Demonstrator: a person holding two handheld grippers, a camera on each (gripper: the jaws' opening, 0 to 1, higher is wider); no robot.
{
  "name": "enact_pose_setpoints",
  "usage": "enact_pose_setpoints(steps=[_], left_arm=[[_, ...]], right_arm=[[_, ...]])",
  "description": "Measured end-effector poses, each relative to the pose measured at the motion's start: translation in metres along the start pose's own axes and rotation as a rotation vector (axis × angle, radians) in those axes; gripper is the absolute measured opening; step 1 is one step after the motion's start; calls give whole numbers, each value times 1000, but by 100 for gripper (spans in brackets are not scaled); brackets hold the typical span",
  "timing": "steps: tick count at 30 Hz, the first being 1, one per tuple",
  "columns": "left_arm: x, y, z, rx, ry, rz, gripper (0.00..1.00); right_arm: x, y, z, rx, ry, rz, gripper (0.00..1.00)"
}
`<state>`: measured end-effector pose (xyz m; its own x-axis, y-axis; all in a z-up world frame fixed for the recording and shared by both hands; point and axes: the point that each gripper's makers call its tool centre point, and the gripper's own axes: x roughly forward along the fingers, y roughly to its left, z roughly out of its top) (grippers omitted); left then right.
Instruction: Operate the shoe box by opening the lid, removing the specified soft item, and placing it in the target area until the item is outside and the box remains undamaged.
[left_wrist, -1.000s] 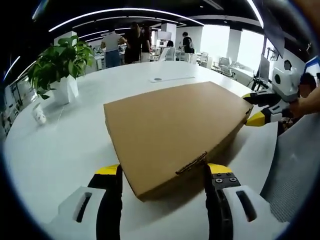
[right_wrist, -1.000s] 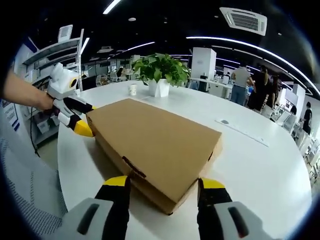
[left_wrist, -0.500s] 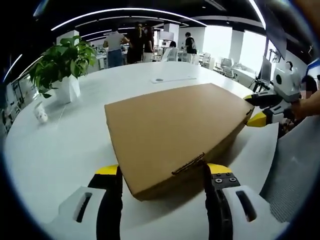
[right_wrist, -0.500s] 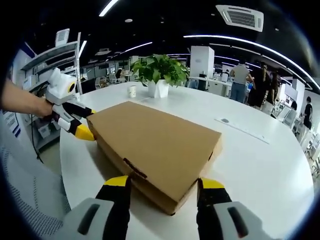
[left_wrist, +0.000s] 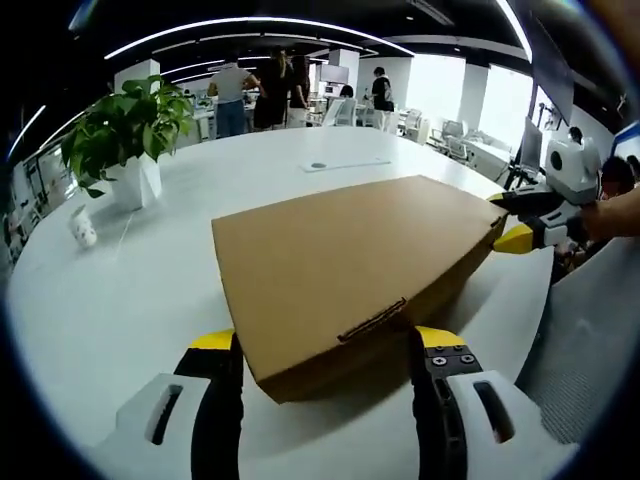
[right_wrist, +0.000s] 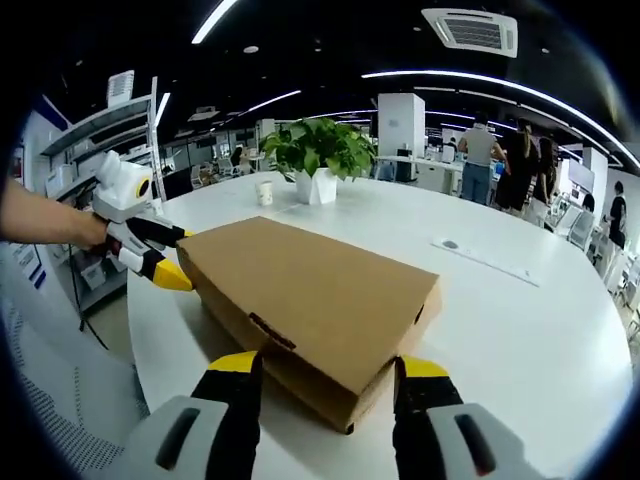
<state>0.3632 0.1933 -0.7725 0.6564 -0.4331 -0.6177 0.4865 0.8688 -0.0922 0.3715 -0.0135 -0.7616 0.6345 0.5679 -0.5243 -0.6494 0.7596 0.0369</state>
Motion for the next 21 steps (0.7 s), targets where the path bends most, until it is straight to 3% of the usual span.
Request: enact_pose_setpoints(steps=[21], left_arm=[[-15,-4,19,38,-16,7,71]], right_arm=[[-12,1,22,-17,-15,6,53]])
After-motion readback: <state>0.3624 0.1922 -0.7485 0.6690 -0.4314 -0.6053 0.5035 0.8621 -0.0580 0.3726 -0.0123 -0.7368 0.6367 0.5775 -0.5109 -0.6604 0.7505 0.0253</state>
